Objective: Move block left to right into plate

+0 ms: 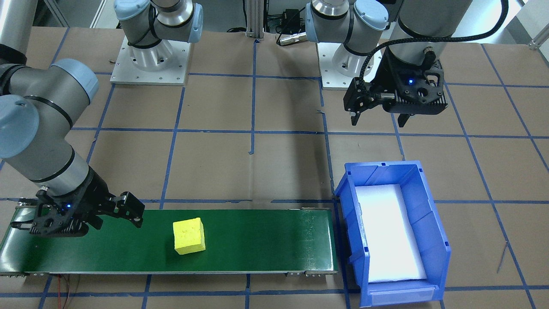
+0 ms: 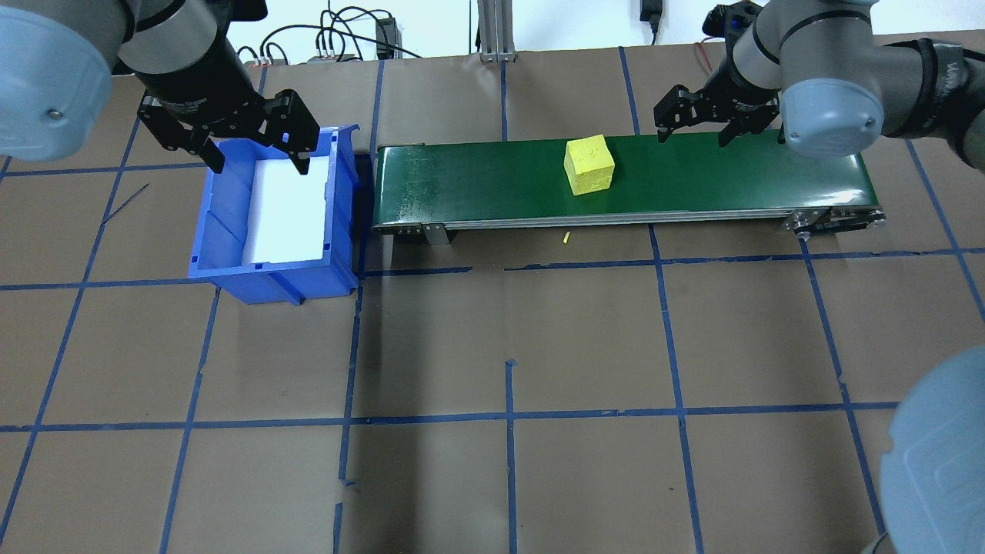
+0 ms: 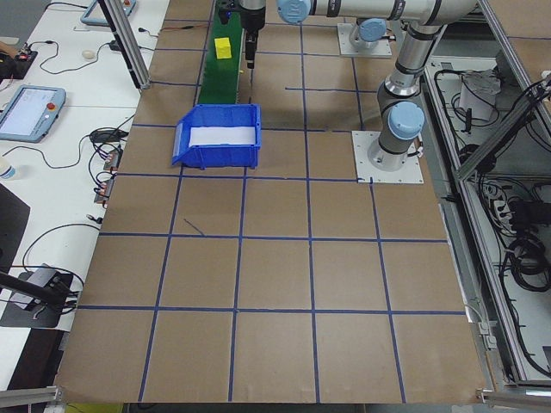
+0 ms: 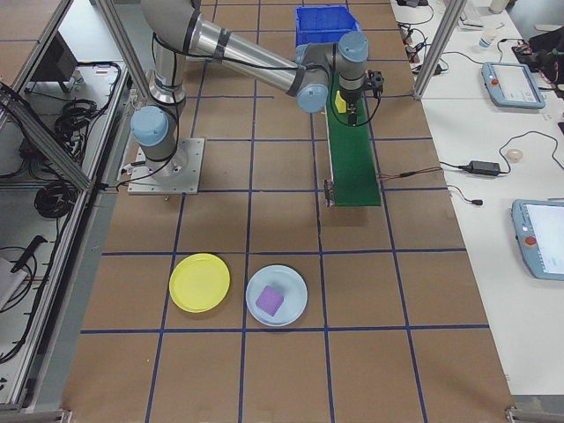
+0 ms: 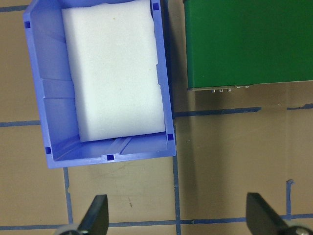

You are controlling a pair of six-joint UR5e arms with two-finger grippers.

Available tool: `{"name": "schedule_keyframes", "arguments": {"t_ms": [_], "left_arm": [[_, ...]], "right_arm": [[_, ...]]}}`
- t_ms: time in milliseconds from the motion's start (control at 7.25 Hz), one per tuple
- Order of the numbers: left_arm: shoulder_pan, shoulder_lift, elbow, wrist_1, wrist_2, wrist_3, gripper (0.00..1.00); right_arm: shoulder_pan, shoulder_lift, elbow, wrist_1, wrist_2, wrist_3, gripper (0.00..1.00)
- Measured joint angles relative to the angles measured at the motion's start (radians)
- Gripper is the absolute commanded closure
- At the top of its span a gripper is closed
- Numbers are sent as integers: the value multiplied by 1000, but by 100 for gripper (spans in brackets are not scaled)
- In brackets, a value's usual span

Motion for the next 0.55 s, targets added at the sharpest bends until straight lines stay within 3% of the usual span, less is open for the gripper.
{"name": "schedule_keyframes", "arguments": {"t_ms": [552], "left_arm": [[-2, 14, -5, -10, 0, -1, 0]], "right_arm": [[3, 27, -12, -1, 4, 33, 1]]}}
